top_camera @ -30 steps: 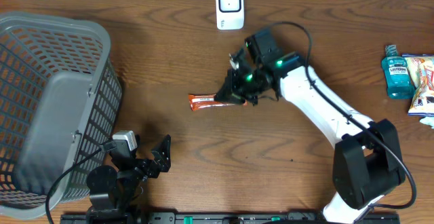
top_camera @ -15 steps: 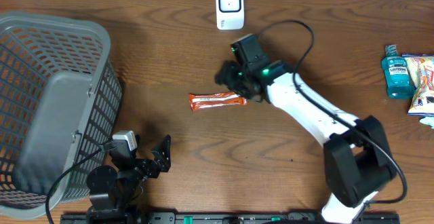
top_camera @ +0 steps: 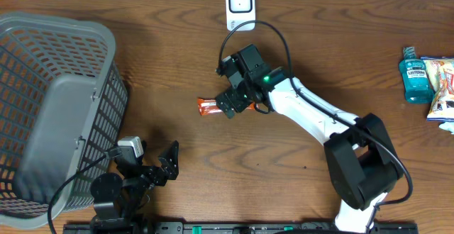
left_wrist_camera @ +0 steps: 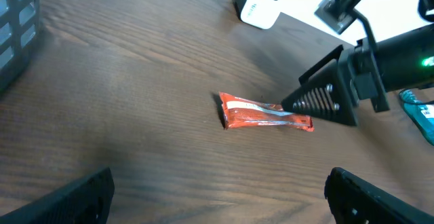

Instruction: Scan the item barcode

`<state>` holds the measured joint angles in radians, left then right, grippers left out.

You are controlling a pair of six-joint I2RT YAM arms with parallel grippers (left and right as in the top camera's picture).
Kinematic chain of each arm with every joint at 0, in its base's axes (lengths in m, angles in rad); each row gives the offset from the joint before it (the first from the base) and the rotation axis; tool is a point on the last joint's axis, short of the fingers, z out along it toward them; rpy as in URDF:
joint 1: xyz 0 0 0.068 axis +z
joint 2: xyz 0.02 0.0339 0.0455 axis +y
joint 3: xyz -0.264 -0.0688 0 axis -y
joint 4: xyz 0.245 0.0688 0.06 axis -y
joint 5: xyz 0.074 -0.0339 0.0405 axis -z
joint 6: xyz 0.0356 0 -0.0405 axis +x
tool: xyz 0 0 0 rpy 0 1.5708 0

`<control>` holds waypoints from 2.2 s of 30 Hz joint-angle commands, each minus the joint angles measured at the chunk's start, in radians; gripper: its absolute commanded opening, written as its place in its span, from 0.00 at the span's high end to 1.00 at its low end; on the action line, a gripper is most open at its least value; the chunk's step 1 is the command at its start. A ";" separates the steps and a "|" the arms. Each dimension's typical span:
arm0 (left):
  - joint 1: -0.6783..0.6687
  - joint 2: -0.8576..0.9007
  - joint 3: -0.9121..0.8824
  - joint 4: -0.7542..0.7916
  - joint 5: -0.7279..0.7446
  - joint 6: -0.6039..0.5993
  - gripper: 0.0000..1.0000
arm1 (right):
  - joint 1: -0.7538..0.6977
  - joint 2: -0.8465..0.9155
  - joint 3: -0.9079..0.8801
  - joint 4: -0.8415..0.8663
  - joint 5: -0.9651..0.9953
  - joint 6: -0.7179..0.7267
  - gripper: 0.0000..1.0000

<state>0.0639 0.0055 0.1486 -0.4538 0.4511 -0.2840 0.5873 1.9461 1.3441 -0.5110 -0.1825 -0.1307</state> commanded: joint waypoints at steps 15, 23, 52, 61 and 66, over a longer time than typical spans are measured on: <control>0.005 -0.002 -0.014 -0.021 0.012 0.009 0.01 | 0.000 0.228 -0.005 -0.078 0.035 -0.182 0.52; 0.005 -0.002 -0.014 -0.021 0.012 0.009 0.01 | -0.017 0.248 0.004 -0.140 0.079 -0.021 0.99; 0.005 -0.002 -0.014 -0.021 0.012 0.009 0.01 | 0.108 -0.687 0.036 -0.477 -0.061 -0.620 0.99; 0.005 -0.002 -0.014 -0.021 0.012 0.009 0.01 | 0.106 -0.851 0.036 -0.558 -0.291 -0.832 0.99; 0.005 -0.002 -0.014 -0.021 0.012 0.009 0.01 | 0.106 -0.845 0.036 -0.533 -0.291 -0.831 0.99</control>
<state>0.0639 0.0055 0.1486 -0.4538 0.4511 -0.2840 0.6933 1.0927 1.3743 -1.0542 -0.4286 -0.9237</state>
